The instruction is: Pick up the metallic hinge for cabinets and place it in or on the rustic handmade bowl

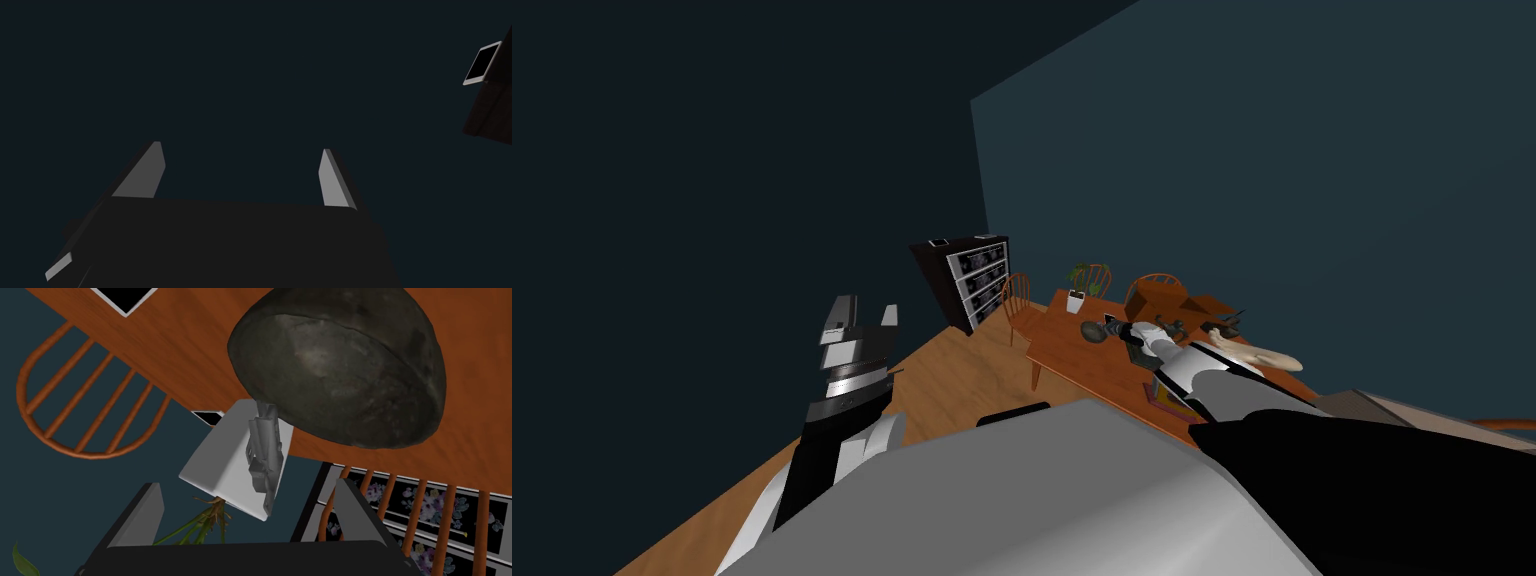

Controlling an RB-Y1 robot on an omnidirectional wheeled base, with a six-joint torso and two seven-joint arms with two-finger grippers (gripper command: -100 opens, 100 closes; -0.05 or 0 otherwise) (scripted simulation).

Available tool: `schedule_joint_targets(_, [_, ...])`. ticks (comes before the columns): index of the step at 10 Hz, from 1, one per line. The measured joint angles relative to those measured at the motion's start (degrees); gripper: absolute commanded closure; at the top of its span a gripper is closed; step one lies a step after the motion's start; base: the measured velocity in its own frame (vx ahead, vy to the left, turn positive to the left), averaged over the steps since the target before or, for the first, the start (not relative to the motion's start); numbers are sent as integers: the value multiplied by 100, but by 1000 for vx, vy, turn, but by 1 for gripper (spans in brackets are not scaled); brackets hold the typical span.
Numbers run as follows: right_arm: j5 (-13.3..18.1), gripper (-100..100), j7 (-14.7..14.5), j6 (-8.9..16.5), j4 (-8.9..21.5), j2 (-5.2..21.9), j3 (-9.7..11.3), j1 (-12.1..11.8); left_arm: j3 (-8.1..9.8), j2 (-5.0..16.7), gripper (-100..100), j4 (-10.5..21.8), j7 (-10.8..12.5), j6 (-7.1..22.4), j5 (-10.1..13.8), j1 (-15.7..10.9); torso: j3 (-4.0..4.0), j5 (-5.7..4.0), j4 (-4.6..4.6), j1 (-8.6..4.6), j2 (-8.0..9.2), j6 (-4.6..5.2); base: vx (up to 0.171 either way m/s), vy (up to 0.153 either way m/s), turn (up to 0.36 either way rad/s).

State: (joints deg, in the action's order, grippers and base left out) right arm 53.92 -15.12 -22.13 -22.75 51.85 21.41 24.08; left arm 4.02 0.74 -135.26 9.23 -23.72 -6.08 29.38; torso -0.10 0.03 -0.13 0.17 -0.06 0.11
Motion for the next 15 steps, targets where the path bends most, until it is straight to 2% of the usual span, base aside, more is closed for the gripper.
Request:
schedule_joint_targets(1, [30, -100, 300, 161, -305, 76, 116, -135, 0, 0, 0, 0, 0, 0, 0, 0, -1, -2, 0, -7, -1, -5, 0, 0, 0])
schedule_joint_targets(2, [88, -100, 775, 308, -866, 209, 313, -303, 0, 0, 0, 0, 0, 0, 0, 0, -1, -3, 0, -10, -1, -6, -1, -7, 7])
schedule_joint_targets(3, [47, -100, 829, 282, -867, 167, 229, -262, 0, 0, 0, 0, 0, 0, 0, 0, -2, -3, 0, -12, -3, -6, 0, 0, 0])
schedule_joint_targets(5, [9, -100, 564, 132, -558, 48, 108, -85, 0, 0, 0, 0, 0, 0, 0, 0, -2, -4, -1, -12, -3, -5, 5, 24, -10])
schedule_joint_targets(6, [-16, -100, 419, -55, -328, 92, 1, 20, 0, 0, 0, 0, 0, 0, 0, 0, -3, 1, -1, 3, -5, -4, 9, 58, -27])
schedule_joint_targets(7, [10, -100, 499, -129, -404, 206, 54, 1, 0, 0, 0, 0, 0, 0, 0, 0, -2, 2, -1, 9, -4, -4, 1, 31, -5])
schedule_joint_targets(9, [86, -100, 838, -93, -659, 390, 210, -59, 0, 0, 0, 0, 0, 0, 0, 0, -1, 1, 0, 4, -2, -4, 3, 40, -11])
schedule_joint_targets(10, [101, -100, 930, -126, -661, 448, 231, -35, 0, 0, 0, 0, 0, 0, 0, 0, -2, 1, 0, 5, -3, -5, 3, 20, -2])
schedule_joint_targets(12, [73, -100, 774, -309, -414, 454, 134, 86, 0, 0, 0, 0, 0, 0, 0, 0, -1, 0, 0, 1, -2, -4, -2, 26, -10])
schedule_joint_targets(13, [71, 0, 747, -345, -392, 457, 126, 96, 0, 0, 0, 0, 0, 0, 0, 0, -1, -2, 0, -3, -2, -5, 0, 0, 0])
schedule_joint_targets(15, [71, 0, 749, -342, -394, 456, 127, 95, 0, 0, 0, 0, 0, 0, 0, 0, -1, -3, -1, -11, -2, -5, 0, 0, 0])
